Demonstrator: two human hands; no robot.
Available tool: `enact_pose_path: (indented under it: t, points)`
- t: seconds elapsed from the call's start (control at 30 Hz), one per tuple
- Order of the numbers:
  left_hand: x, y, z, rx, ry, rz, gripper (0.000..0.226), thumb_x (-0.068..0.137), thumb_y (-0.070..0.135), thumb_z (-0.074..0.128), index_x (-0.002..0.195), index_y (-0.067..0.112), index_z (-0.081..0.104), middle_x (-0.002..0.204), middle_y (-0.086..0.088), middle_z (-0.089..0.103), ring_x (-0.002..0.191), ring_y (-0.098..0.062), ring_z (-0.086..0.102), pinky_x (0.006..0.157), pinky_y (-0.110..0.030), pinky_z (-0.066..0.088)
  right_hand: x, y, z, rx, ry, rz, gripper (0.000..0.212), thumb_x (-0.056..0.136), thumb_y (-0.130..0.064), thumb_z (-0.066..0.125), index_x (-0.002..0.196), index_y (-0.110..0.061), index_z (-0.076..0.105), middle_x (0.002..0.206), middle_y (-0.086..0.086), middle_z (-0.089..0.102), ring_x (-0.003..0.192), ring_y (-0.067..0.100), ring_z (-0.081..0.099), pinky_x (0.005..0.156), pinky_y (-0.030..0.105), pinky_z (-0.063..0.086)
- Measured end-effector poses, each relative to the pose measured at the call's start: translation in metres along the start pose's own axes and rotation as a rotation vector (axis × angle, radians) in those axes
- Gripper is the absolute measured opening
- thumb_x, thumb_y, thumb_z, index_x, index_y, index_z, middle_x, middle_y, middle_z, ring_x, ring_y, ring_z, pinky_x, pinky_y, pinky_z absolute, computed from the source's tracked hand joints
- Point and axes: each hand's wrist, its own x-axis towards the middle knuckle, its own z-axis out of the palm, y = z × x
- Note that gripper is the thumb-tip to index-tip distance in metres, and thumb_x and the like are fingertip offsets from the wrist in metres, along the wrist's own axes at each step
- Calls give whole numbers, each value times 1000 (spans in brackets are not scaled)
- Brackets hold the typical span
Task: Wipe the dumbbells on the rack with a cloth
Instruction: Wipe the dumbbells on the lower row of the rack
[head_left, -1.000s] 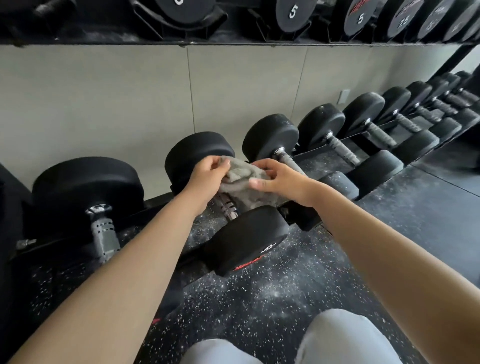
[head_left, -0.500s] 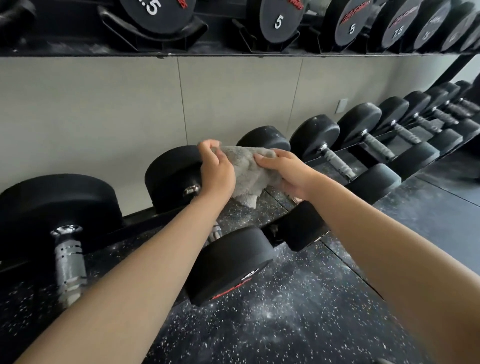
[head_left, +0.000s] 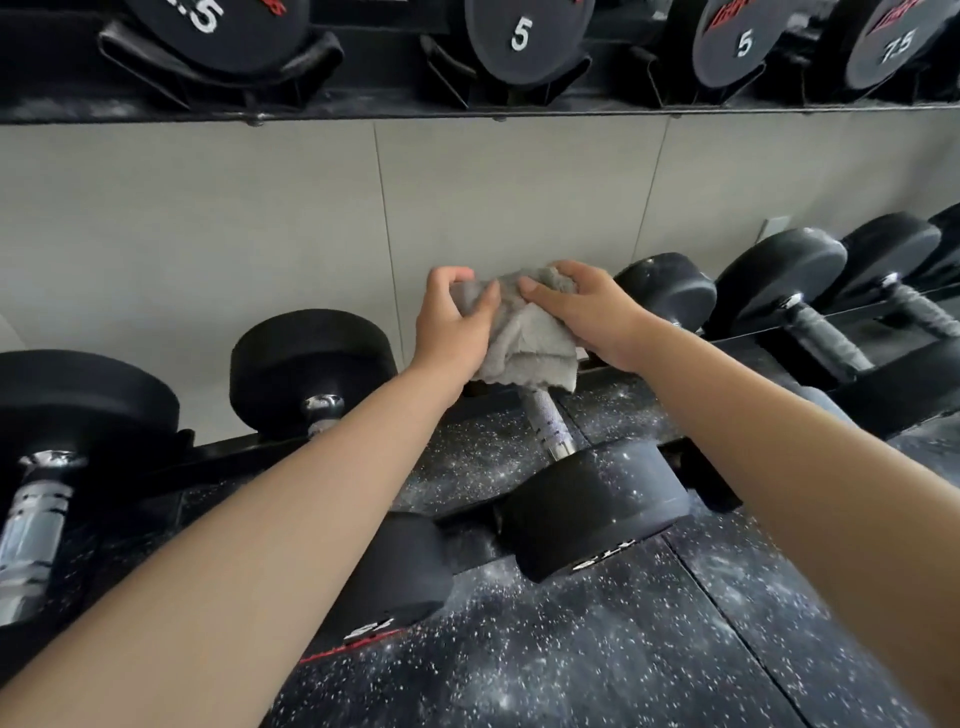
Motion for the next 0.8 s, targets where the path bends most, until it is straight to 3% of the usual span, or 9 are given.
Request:
enact_pose_path:
  t: [0.1, 0.17, 0.3, 0.43, 0.5, 0.57, 0.63, 0.7, 0.8]
  points:
    - [9, 9, 17, 91, 105, 111, 27, 95, 31, 56, 116, 15, 50, 111, 7, 51, 99, -5, 45, 71, -5, 33, 18, 0, -15, -4, 30, -55, 28, 90, -30, 72, 109, -10, 66, 103, 11, 73, 96, 25, 72, 84, 41, 60]
    - [15, 12, 27, 151, 190, 161, 22, 94, 30, 58, 111, 15, 54, 102, 8, 54, 90, -5, 47, 64, 0, 32, 30, 0, -24, -15, 22, -74, 26, 89, -31, 72, 107, -13, 65, 101, 8, 73, 93, 22, 72, 80, 37, 61]
    - [29, 14, 40, 283, 270, 203, 20, 94, 31, 58, 107, 15, 59, 94, 4, 61, 84, -12, 54, 74, -24, 45, 55, 0, -36, -50, -30, -88, 22, 91, -32, 69, 104, -16, 63, 100, 5, 71, 95, 21, 69, 81, 35, 60]
    - [42, 0, 52, 569, 368, 77, 25, 95, 42, 52, 108, 23, 62, 107, -3, 60, 105, -23, 51, 87, -40, 42, 75, 8, -38, -323, -23, -132, 36, 95, -34, 63, 122, -10, 57, 109, 2, 62, 97, 18, 57, 77, 29, 45]
    - [44, -8, 55, 566, 388, 28, 28, 96, 43, 49, 108, 22, 63, 110, -4, 60, 109, -25, 51, 90, -43, 42, 78, 14, -34, -524, 14, -161, 43, 97, -35, 59, 133, -14, 50, 123, 6, 56, 111, 24, 52, 85, 32, 42]
    - [44, -11, 56, 530, 379, 43, 31, 97, 43, 46, 109, 20, 63, 108, -5, 63, 105, -25, 56, 91, -47, 45, 77, 14, -27, -734, 82, -297, 47, 97, -24, 56, 142, -20, 43, 139, 11, 44, 127, 31, 42, 99, 40, 37]
    - [42, -10, 56, 542, 351, 42, 37, 100, 44, 40, 113, 18, 63, 108, -6, 66, 103, -26, 59, 90, -47, 46, 73, 11, -14, -679, -18, -371, 54, 96, -11, 48, 148, -21, 37, 144, 14, 42, 129, 35, 41, 105, 45, 36]
    - [37, -9, 55, 537, 293, -5, 42, 103, 41, 33, 119, 14, 60, 113, -9, 66, 106, -28, 60, 93, -45, 46, 67, 12, 0, -494, -129, -276, 47, 101, -20, 38, 148, -19, 37, 141, 14, 51, 128, 36, 46, 106, 49, 37]
    - [24, -10, 55, 397, 212, -68, 48, 104, 42, 26, 140, 18, 46, 139, -8, 52, 130, -23, 46, 110, -39, 35, 64, 23, 9, -407, -73, -266, 43, 104, -29, 32, 141, -14, 48, 137, 14, 58, 130, 34, 45, 108, 44, 34]
